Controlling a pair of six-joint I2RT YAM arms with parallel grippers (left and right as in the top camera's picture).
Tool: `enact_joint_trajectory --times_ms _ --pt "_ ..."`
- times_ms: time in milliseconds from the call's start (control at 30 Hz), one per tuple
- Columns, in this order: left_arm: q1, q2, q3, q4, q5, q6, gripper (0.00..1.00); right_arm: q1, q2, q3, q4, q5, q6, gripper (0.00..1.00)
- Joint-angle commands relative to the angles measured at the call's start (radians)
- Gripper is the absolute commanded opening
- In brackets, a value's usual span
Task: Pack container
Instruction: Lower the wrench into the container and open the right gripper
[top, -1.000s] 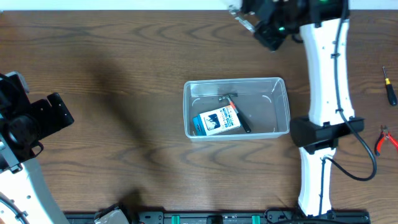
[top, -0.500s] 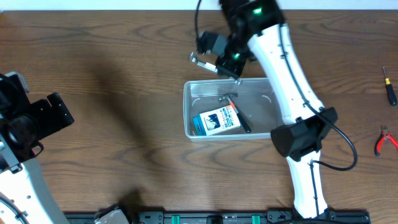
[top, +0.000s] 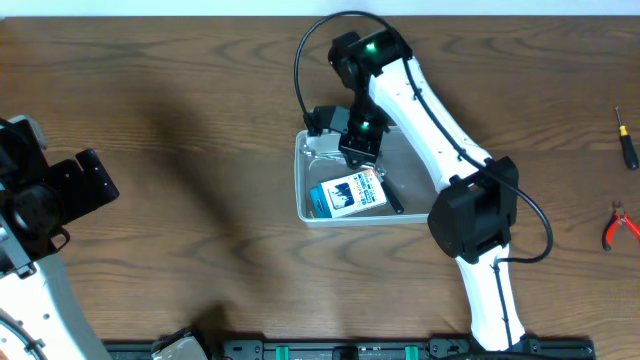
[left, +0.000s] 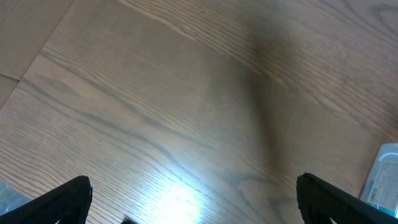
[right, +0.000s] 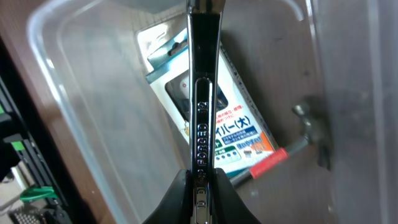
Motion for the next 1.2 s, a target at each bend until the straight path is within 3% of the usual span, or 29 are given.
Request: enact_joint_trajectory --times_ms 0,500,1167 --pt "0.005 0.003 0.011 0.0 0.007 -0.013 0.98 -0.003 -0.021 -0.053 0.023 -0.022 -0.034 0.05" --pt "0.005 0.003 0.011 0.0 0.007 -0.013 0.98 -0.017 -0.021 -0.145 0.137 -0.006 -0.033 0.09" --pt "0.005 0.003 0.011 0.0 0.007 -0.013 0.98 -0.06 -0.021 -0.145 0.08 0.097 -0.01 0.36"
